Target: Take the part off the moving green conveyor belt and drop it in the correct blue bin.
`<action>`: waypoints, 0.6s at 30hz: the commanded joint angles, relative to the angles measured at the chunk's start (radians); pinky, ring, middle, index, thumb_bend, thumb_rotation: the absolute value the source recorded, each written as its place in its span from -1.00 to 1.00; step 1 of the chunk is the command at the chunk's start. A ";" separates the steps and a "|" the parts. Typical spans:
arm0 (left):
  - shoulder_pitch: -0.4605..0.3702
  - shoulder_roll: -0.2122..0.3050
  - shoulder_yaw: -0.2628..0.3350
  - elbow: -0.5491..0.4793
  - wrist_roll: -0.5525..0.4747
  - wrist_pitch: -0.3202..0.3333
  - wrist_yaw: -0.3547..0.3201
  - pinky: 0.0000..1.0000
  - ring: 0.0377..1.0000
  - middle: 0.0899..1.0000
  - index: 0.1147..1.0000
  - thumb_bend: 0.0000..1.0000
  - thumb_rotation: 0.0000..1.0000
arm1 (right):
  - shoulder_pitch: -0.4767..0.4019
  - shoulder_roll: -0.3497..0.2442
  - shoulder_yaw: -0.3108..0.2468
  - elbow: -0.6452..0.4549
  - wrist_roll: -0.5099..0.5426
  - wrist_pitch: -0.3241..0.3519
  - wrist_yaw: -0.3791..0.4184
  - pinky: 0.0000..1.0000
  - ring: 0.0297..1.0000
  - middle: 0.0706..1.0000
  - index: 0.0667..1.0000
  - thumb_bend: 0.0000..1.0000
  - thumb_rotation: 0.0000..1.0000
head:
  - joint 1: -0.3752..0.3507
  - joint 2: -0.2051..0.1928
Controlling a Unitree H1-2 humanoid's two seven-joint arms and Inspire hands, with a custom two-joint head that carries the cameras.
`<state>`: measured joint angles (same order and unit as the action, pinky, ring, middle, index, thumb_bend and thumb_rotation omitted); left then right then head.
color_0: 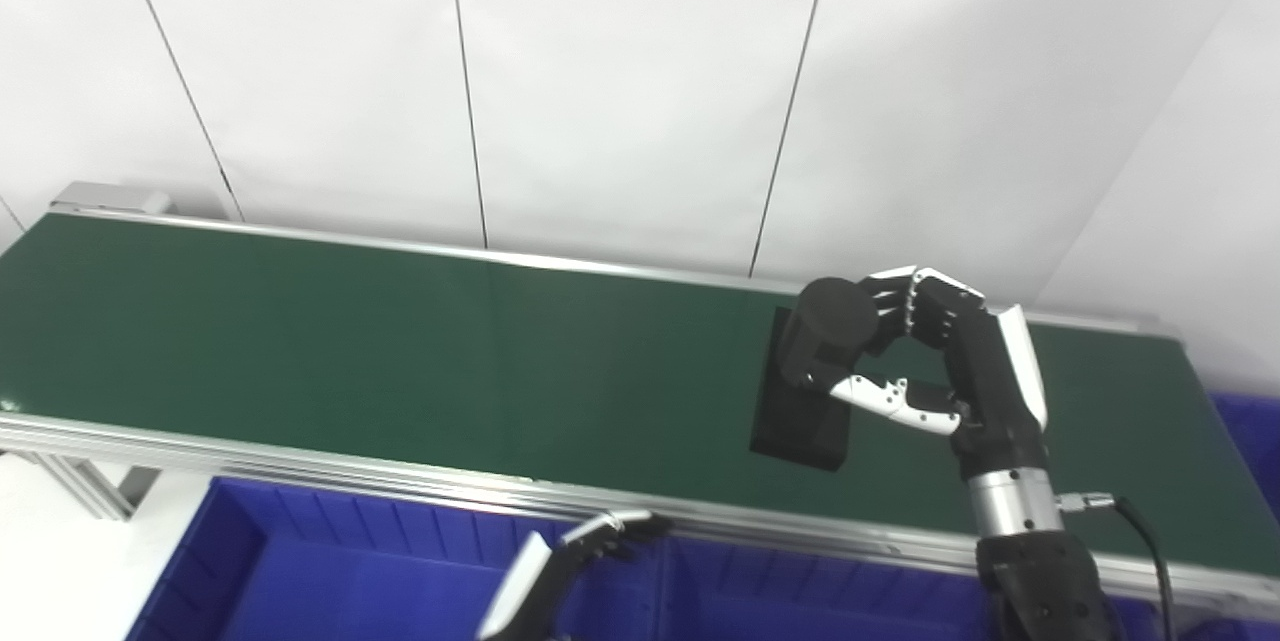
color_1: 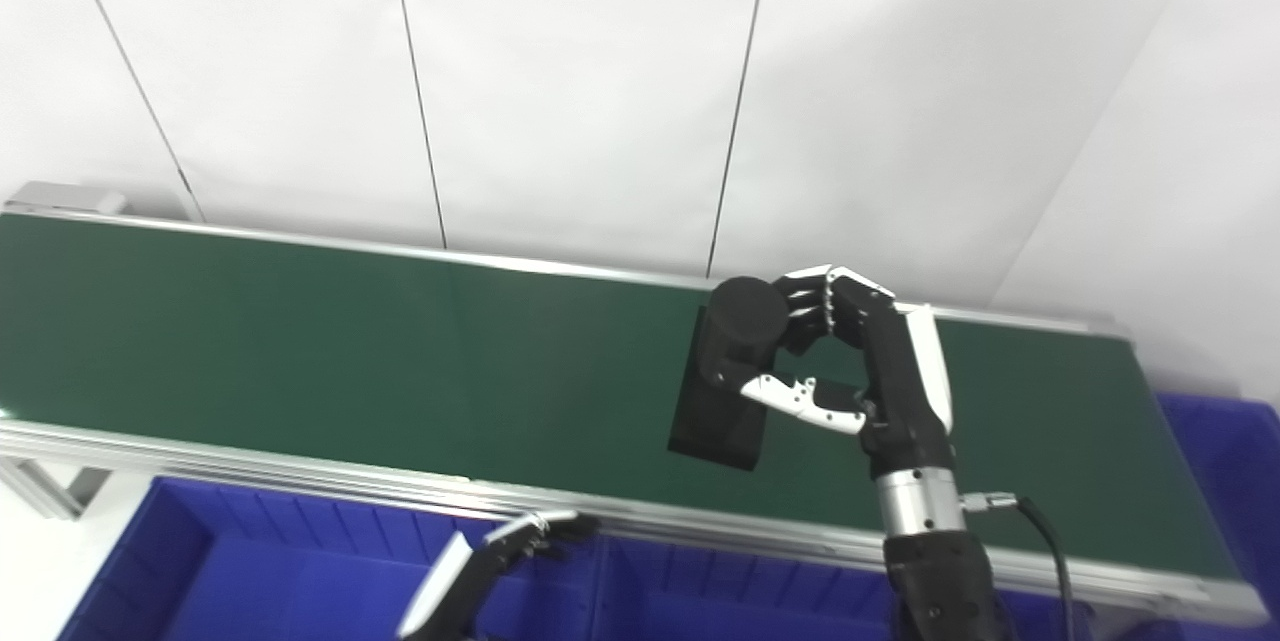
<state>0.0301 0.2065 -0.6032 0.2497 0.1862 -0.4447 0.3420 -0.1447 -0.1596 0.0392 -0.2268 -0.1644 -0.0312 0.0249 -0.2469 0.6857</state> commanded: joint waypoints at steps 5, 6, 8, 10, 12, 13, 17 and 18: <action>0.006 0.019 0.047 -0.075 -0.012 -0.025 -0.039 0.35 0.43 0.42 0.38 0.89 -0.82 | 0.090 -0.005 -0.041 -0.100 -0.009 0.019 -0.006 -0.30 -0.20 -0.11 -0.03 0.04 -1.00 | -0.045 0.040; 0.008 0.019 0.054 -0.080 -0.016 -0.025 -0.048 0.34 0.43 0.42 0.38 0.90 -0.82 | 0.104 -0.005 -0.044 -0.104 -0.012 0.019 -0.006 -0.30 -0.20 -0.12 -0.03 0.04 -1.00 | -0.045 0.040; 0.012 0.021 0.069 -0.092 -0.027 -0.025 -0.070 0.33 0.43 0.42 0.39 0.90 -0.81 | 0.141 -0.003 -0.049 -0.118 -0.027 0.027 -0.010 -0.31 -0.20 -0.12 -0.03 0.04 -1.00 | -0.062 0.053; 0.020 0.020 0.091 -0.104 -0.051 -0.025 -0.103 0.35 0.44 0.42 0.40 0.91 -0.80 | 0.177 0.002 -0.055 -0.129 -0.031 0.030 -0.014 -0.31 -0.21 -0.11 -0.03 0.04 -1.00 | -0.079 0.063; 0.027 0.018 0.112 -0.114 -0.066 -0.025 -0.131 0.36 0.45 0.43 0.40 0.91 -0.80 | 0.207 0.009 -0.060 -0.139 -0.029 0.029 -0.017 -0.30 -0.21 -0.11 -0.03 0.04 -1.00 | -0.096 0.072; 0.030 0.017 0.123 -0.119 -0.074 -0.025 -0.146 0.36 0.45 0.43 0.41 0.92 -0.80 | 0.222 0.010 -0.062 -0.141 -0.032 0.025 -0.017 -0.30 -0.21 -0.11 -0.03 0.04 -1.00 | -0.110 0.083; 0.040 0.013 0.159 -0.141 -0.082 -0.025 -0.197 0.43 0.49 0.44 0.43 0.90 -0.77 | 0.264 0.010 -0.069 -0.158 -0.042 0.033 -0.013 -0.29 -0.19 -0.12 -0.04 0.04 -1.00 | -0.118 0.114; 0.043 0.010 0.168 -0.146 -0.083 -0.024 -0.210 0.44 0.48 0.44 0.44 0.90 -0.77 | 0.274 0.009 -0.071 -0.162 -0.045 0.035 -0.013 -0.29 -0.20 -0.12 -0.03 0.04 -1.00 | -0.118 0.114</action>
<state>0.0736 0.2228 -0.4487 0.1403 0.1066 -0.4447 0.1579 0.1336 -0.1492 -0.0195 -0.3449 -0.2050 0.0017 0.0229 -0.3666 0.7992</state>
